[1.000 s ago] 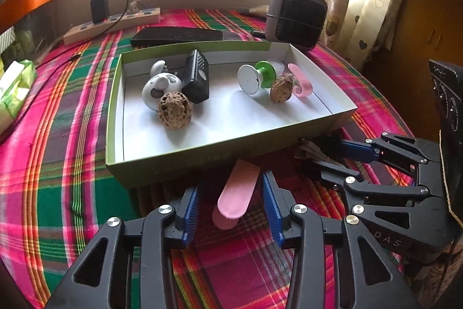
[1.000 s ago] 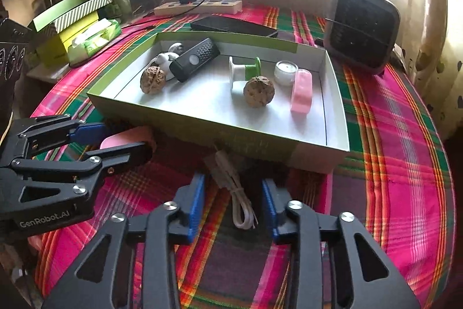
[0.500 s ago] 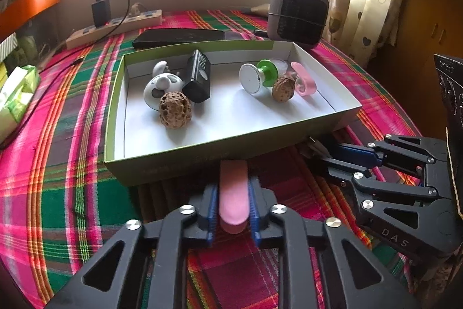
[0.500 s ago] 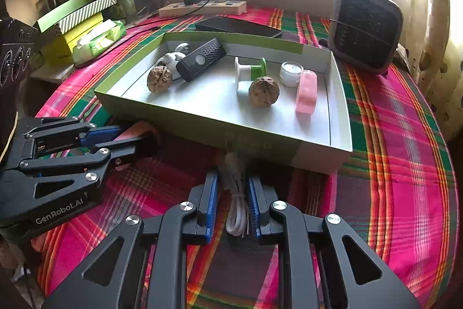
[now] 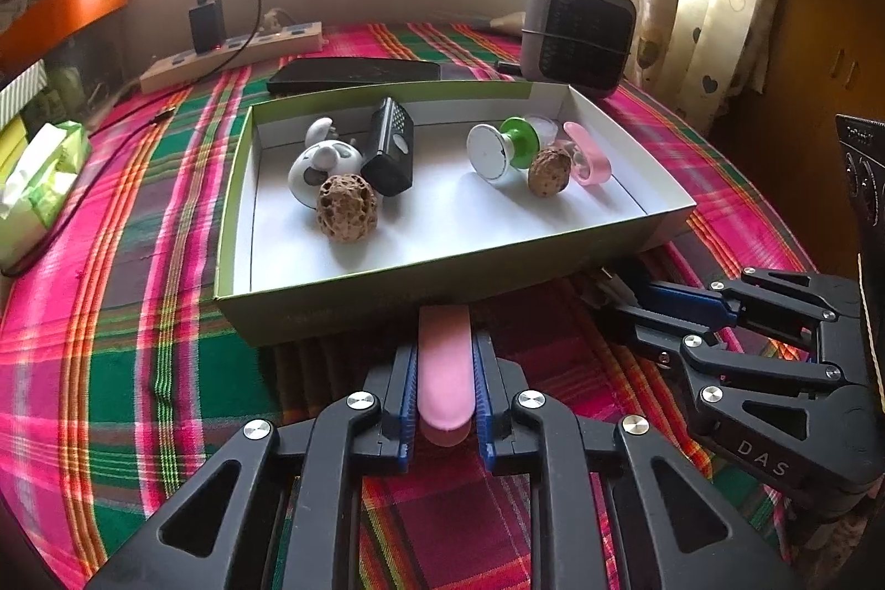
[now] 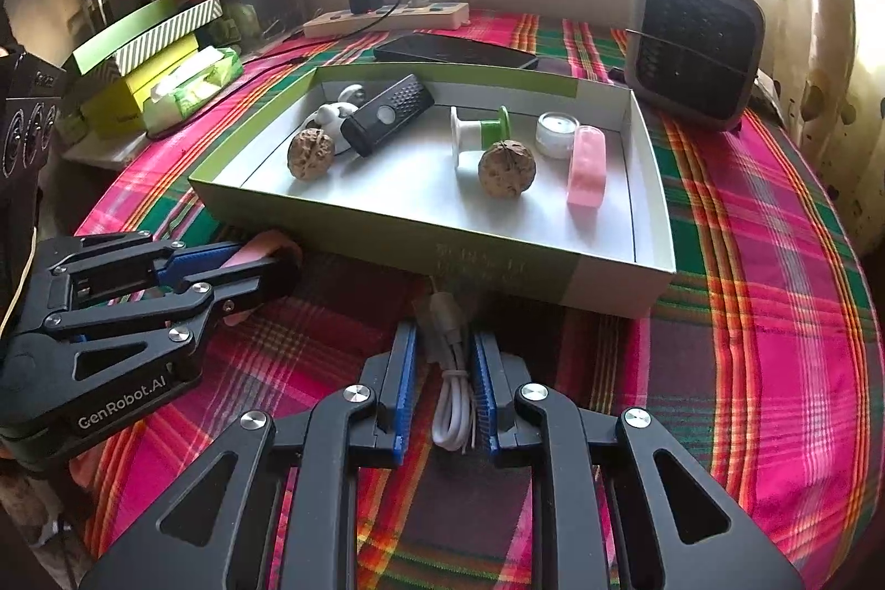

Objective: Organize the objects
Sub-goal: 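Close right tool on the white USB cable, then carry pink clip into green box with left tool while right tool carries cable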

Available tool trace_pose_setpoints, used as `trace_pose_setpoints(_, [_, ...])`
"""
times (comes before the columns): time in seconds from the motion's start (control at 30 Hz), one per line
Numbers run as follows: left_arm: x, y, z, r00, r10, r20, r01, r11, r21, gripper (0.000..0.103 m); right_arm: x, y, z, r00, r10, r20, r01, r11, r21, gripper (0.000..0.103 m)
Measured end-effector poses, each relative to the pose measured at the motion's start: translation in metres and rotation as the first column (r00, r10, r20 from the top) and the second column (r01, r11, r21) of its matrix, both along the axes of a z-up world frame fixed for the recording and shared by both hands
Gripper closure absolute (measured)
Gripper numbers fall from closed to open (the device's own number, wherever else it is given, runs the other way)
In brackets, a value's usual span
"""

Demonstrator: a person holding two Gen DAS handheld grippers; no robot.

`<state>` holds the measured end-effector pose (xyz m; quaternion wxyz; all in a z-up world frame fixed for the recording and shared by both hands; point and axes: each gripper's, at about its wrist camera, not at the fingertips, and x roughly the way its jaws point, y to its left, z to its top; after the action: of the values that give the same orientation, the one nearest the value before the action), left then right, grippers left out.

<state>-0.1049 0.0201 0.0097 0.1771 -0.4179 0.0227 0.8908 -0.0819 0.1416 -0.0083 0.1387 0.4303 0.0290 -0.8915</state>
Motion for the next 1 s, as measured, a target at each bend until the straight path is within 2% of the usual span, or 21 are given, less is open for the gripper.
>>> trace_pose_setpoints(0.33, [0.005, 0.002, 0.003, 1.0, 0.002, -0.017, -0.002, 1.0, -0.009, 0.087, 0.004, 0.003, 0.0, 1.0, -0.018, 0.007, 0.019, 1.0, -0.016, 0.083])
trace_pose_setpoints(0.5, [0.007, 0.002, 0.008, 1.0, 0.0, -0.029, 0.0, 1.0, -0.002, 0.087, 0.003, 0.007, 0.003, 1.0, -0.022, 0.019, 0.023, 0.998, -0.059, 0.083])
trace_pose_setpoints(1.0, [0.01, 0.003, 0.019, 0.999, -0.002, -0.048, 0.003, 1.0, 0.013, 0.087, 0.01, 0.012, 0.01, 1.0, -0.03, -0.001, 0.03, 0.996, -0.081, 0.083])
